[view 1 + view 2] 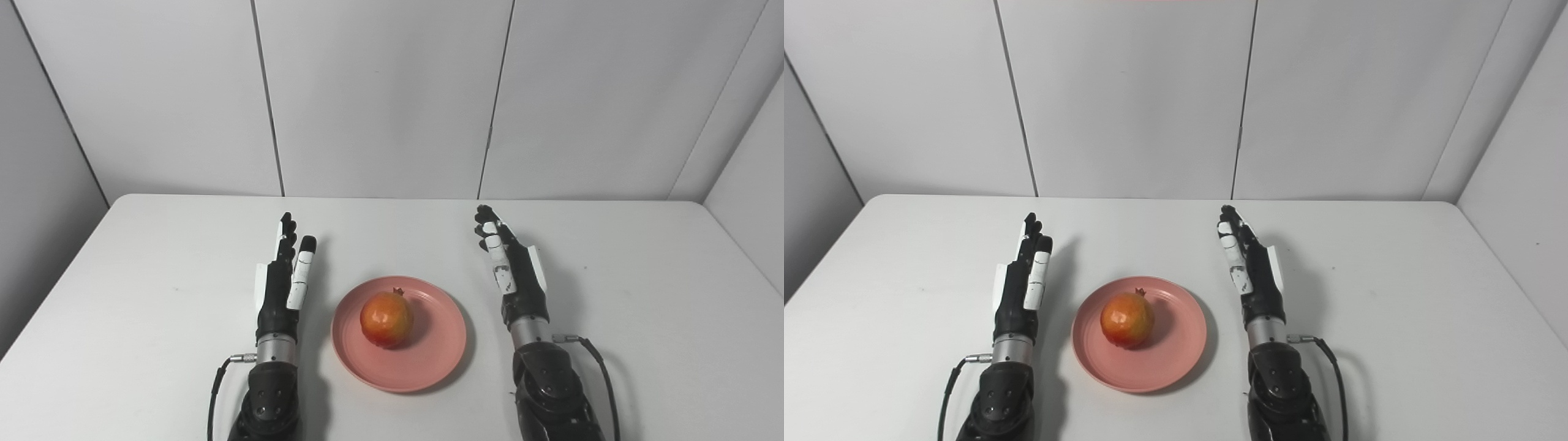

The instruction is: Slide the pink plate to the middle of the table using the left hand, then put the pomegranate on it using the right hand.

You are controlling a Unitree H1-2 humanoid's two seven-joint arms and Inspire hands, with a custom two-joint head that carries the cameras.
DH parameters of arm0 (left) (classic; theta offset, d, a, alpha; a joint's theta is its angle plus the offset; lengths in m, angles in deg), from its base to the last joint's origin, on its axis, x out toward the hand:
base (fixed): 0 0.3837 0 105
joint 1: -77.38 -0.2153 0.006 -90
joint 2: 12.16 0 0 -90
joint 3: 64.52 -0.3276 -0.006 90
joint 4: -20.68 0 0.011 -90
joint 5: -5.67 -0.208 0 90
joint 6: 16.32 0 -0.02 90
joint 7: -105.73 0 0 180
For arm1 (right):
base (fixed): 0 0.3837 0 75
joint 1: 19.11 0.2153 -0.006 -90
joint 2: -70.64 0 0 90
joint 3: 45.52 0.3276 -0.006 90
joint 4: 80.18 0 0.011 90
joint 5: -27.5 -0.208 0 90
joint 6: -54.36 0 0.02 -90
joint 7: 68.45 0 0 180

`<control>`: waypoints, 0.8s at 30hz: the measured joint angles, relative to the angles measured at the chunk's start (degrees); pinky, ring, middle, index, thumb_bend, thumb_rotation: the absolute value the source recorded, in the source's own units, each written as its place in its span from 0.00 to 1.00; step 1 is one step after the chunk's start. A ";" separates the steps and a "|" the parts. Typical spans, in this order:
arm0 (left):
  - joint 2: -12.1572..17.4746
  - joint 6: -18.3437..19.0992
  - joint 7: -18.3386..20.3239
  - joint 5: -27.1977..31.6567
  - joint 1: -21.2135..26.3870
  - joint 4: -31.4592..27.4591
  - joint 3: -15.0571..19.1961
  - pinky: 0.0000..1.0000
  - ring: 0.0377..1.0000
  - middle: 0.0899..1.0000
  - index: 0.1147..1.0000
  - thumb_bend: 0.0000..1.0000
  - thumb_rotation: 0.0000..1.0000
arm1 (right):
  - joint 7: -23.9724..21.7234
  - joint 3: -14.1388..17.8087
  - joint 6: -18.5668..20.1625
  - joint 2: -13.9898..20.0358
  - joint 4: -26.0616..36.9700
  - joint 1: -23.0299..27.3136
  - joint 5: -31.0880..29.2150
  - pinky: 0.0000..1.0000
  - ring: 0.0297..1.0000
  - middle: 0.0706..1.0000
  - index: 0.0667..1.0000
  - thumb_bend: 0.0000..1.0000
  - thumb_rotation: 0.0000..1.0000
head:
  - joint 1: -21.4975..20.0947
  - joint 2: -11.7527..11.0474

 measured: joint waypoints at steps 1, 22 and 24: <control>-0.02 0.71 0.22 0.20 -0.16 -0.25 0.01 1.00 1.00 1.00 1.00 0.78 0.99 | 0.00 0.05 -0.29 0.08 -0.50 -0.01 -0.33 0.90 0.87 0.89 0.87 0.79 1.00 | -0.26 0.00; 3.77 12.18 9.34 6.80 -0.24 -3.98 -0.94 1.00 1.00 1.00 1.00 0.87 1.00 | 1.12 3.23 -4.23 -0.05 -5.15 -1.09 -5.24 1.00 0.89 0.89 0.89 0.76 1.00 | -0.97 0.26; 3.76 12.42 9.36 7.09 -0.22 -4.10 -0.96 1.00 1.00 1.00 1.00 0.87 1.00 | 1.15 3.36 -4.38 -0.12 -5.23 -1.07 -5.59 0.99 0.89 0.89 0.90 0.77 1.00 | -0.97 0.26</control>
